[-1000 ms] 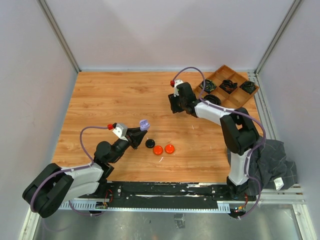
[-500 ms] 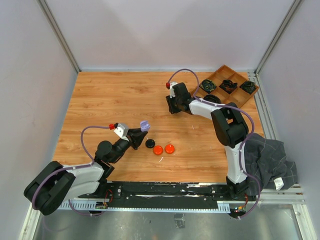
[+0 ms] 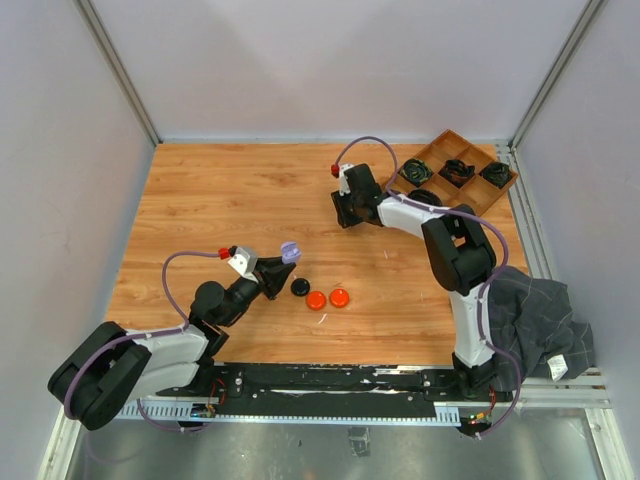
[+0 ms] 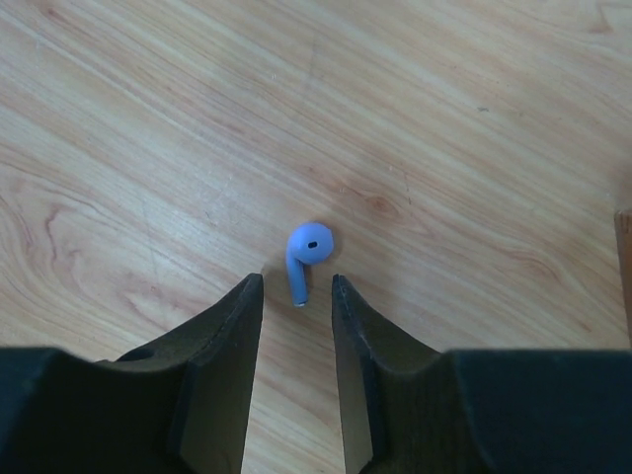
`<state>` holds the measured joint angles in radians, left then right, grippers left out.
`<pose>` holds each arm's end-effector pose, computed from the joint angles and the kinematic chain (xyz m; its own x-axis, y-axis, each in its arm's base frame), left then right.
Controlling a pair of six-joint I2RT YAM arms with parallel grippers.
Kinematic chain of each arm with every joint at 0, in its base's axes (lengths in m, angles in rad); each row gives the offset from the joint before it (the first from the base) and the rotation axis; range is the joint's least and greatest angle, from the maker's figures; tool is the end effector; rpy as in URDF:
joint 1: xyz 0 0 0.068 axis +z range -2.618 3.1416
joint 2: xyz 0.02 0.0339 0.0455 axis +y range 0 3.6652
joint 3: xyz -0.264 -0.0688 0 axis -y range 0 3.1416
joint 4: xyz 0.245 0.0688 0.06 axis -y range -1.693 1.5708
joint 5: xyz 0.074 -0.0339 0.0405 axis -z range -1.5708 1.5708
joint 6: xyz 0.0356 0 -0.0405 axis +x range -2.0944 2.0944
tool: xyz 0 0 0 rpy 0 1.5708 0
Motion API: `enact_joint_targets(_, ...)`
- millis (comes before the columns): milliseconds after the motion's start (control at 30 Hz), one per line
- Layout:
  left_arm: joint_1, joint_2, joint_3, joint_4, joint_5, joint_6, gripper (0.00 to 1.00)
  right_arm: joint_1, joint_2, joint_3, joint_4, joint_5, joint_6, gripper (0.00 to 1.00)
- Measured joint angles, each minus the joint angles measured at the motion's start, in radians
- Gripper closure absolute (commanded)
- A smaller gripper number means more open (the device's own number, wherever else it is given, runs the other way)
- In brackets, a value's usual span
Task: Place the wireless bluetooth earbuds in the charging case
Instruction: Move the earbud to the center of the board.
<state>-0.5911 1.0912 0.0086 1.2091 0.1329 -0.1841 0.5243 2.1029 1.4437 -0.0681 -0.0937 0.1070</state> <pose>0.1423 -0.1012 0.1733 -0.0181 -0.2064 -0.9783 0.6695 0.7242 -0.1652 0.4018 0.2362 0.1656 -0.6319 -0.2426 -0.7361 -0.4942 0.8577 0.1416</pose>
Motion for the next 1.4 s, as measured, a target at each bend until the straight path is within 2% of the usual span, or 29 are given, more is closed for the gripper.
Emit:
enact_joint_targets(433, 0.000, 0.000, 0.000, 0.000, 0.000, 0.000, 1.00, 0.000, 0.068, 0.114, -0.062, 0.018, -0.006, 0.69)
enact_joint_targets(667, 0.000, 0.000, 0.000, 0.000, 0.001, 0.000, 1.00, 0.000, 0.076, 0.136, -0.094, 0.038, -0.011, 0.80)
enact_joint_targets(933, 0.000, -0.002, 0.000, 0.000, 0.002, 0.000, 1.00, 0.000, 0.064, 0.132, -0.135, 0.053, -0.010, 0.83)
enact_joint_targets(1133, 0.000, -0.010, 0.000, 0.000, 0.002, 0.000, 1.00, 0.004, -0.019, 0.043, -0.226, 0.068, 0.015, 0.81)
enact_joint_targets(1400, 0.000, -0.010, 0.000, 0.000, 0.003, -0.001, 1.00, 0.023, -0.205, -0.183, -0.354, 0.071, 0.085, 0.81)
